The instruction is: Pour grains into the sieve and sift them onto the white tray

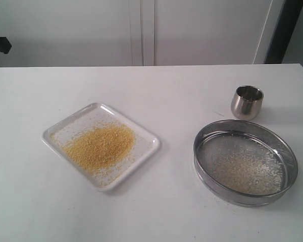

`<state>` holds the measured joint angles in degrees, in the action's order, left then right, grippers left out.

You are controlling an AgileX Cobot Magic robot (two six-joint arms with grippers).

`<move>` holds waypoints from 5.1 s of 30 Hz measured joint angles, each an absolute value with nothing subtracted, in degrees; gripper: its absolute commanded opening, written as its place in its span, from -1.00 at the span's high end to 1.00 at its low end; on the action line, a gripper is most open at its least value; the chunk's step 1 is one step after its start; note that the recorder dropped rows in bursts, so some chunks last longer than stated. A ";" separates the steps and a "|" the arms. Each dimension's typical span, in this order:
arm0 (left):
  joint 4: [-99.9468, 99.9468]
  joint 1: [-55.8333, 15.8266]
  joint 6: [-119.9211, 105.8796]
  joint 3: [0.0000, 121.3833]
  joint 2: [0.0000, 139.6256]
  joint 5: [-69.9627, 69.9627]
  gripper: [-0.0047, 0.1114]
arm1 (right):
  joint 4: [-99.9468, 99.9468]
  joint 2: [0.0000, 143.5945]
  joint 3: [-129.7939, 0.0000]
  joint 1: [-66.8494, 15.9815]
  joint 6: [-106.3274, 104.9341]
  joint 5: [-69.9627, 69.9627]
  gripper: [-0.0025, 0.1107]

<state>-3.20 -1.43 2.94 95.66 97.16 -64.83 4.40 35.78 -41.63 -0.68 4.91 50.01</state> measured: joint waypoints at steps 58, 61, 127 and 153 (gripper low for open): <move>-1.99 -1.43 2.74 37.55 41.79 -37.90 0.92 | 4.40 35.78 -41.63 -0.68 6.44 50.01 0.96; -1.99 -1.43 2.74 32.39 36.72 -36.37 0.92 | 4.40 35.78 -41.63 -0.68 6.44 50.01 0.96; -1.84 -1.43 2.74 0.53 0.24 -19.11 0.92 | 4.40 35.78 -41.63 -0.68 6.44 50.01 0.96; -1.84 -1.43 2.74 0.53 0.24 -19.11 0.92 | 4.29 25.41 -41.39 -0.68 4.25 49.89 0.96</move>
